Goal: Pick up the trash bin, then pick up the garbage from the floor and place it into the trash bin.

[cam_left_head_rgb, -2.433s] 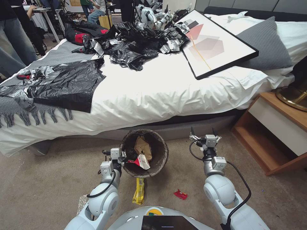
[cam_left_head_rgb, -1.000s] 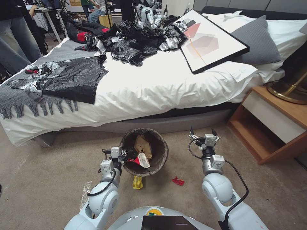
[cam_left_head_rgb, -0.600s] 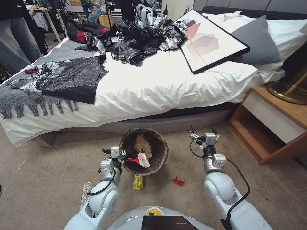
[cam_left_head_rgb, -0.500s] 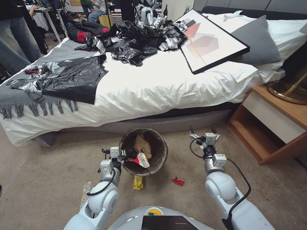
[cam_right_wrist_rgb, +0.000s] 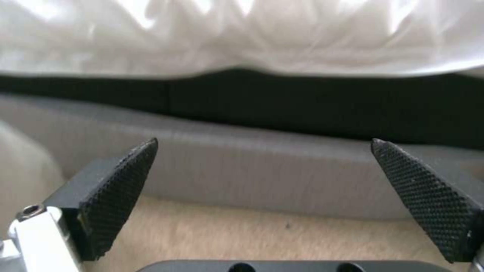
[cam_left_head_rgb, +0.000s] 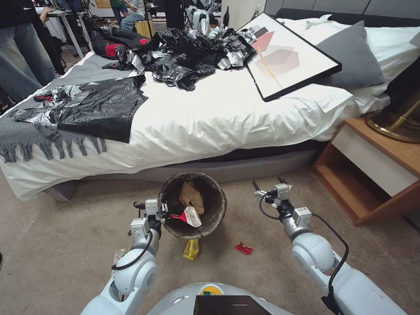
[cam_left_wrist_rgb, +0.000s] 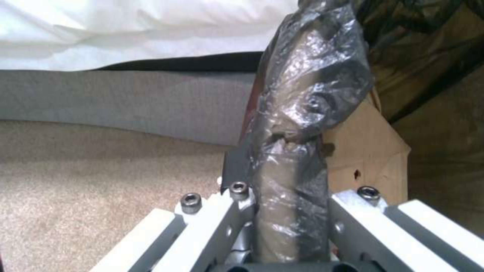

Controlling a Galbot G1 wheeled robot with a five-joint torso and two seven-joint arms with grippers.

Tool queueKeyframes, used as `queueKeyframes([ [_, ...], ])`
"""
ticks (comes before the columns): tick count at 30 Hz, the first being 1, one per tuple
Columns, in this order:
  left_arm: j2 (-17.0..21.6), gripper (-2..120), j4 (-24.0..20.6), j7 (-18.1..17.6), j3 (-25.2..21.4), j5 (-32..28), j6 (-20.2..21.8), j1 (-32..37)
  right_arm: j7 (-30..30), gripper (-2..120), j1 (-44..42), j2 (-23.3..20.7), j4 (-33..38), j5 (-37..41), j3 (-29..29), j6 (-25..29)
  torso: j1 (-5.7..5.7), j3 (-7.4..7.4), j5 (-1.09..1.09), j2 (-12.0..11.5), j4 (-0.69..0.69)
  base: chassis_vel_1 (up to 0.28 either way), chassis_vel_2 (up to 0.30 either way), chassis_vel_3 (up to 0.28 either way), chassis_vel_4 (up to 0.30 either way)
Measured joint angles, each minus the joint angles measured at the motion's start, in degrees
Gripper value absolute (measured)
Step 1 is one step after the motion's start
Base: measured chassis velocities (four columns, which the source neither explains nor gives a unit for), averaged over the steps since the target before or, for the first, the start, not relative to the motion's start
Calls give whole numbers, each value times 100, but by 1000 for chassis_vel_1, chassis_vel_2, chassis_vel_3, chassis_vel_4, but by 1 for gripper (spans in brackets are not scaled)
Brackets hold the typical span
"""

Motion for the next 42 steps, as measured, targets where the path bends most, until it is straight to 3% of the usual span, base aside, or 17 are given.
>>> queueKeyframes([
  [18,-8,2,-218,-27,-34,-22,40,69,-1016,100,256,-721,-910,249,-975,462,0,0,-1,0,1,0,0,0,0],
  [42,-20,2,-128,-38,-49,-28,53,20,-1839,100,654,-402,-2873,-487,-2077,985,0,0,-1,0,0,0,0,0,0],
])
